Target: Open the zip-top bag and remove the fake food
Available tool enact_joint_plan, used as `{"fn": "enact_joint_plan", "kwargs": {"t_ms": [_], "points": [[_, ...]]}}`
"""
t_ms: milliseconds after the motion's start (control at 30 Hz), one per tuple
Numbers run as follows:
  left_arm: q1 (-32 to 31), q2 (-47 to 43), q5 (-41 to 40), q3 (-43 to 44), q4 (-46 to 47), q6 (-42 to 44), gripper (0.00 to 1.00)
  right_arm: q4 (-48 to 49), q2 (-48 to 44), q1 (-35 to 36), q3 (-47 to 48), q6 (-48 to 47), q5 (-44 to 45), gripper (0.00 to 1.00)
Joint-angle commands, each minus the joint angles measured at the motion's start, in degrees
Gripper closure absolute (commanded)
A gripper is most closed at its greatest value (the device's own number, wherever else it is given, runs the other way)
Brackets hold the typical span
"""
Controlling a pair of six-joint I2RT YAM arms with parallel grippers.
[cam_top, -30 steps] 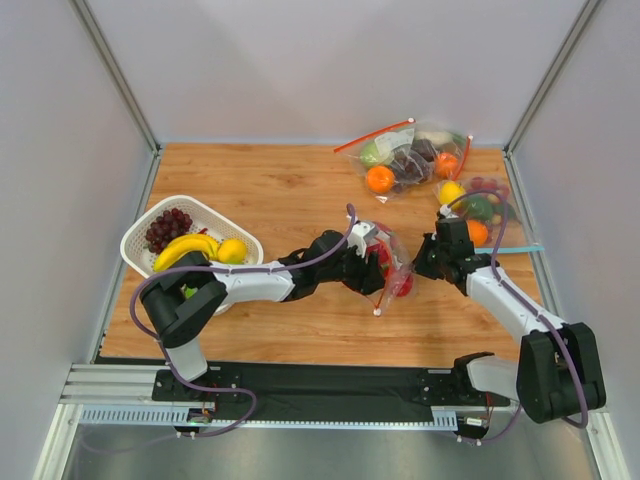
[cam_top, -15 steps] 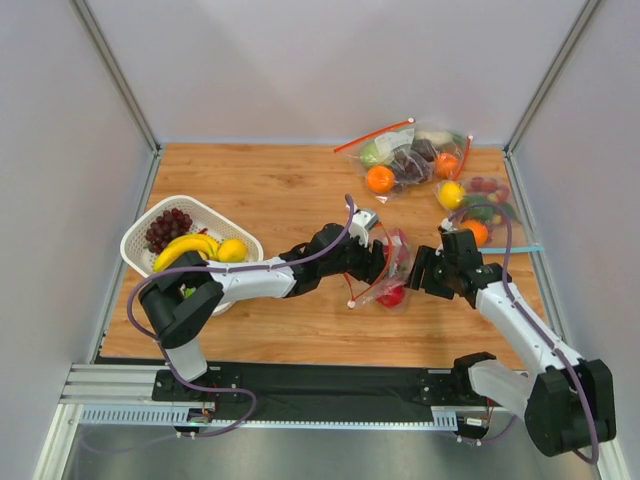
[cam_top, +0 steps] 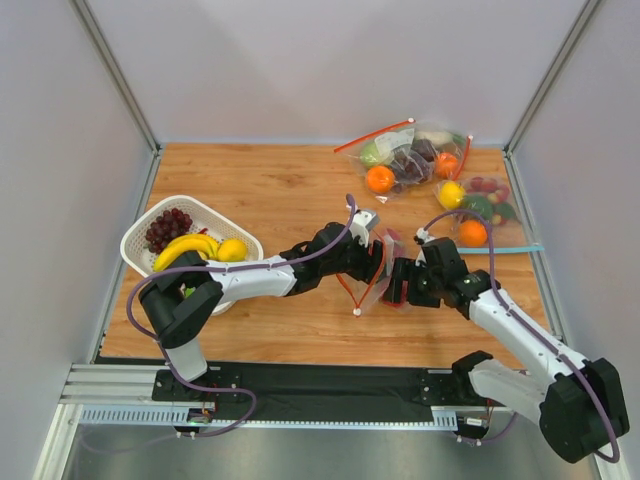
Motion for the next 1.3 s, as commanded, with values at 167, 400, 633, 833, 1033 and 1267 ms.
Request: {"fn": "enact_joint_plan", "kwargs": {"t_ms": [167,400,633,833,1033,1267], "points": [[-0.3,0.0,0.8,2.6,-0.4,0.5,0.33,7.7,3.8,1.7,-3.5,0.6,4.7,0.21],[-0.3,0.6,2.0,2.7,-0.4,0.4,0.33,16.2,4.6,1.6,-5.4,-1.1,6.9,0.28],[-0.3,3.2,3.9,3.6,-0.4,0.7,0.29,22.4,7.0,1.7,-7.2,-3.6,4.5,0.68],[0.2,5.1,2.8,5.6,-1.5,1.3,0.27,20.7,7.4,1.7,-6.3,-3.8,4.1,1.0],[0.9,7.3,1.8,7.5,-1.9,1.4,0.21,19.2,7.7,1.7,-6.2,-3.7,3.1,1.0],[0.9,8.7,-7.3,10.0,-6.9,3.7,0.18,19.1,6.7,1.7,-6.3,-2.8,2.0,1.0]]}}
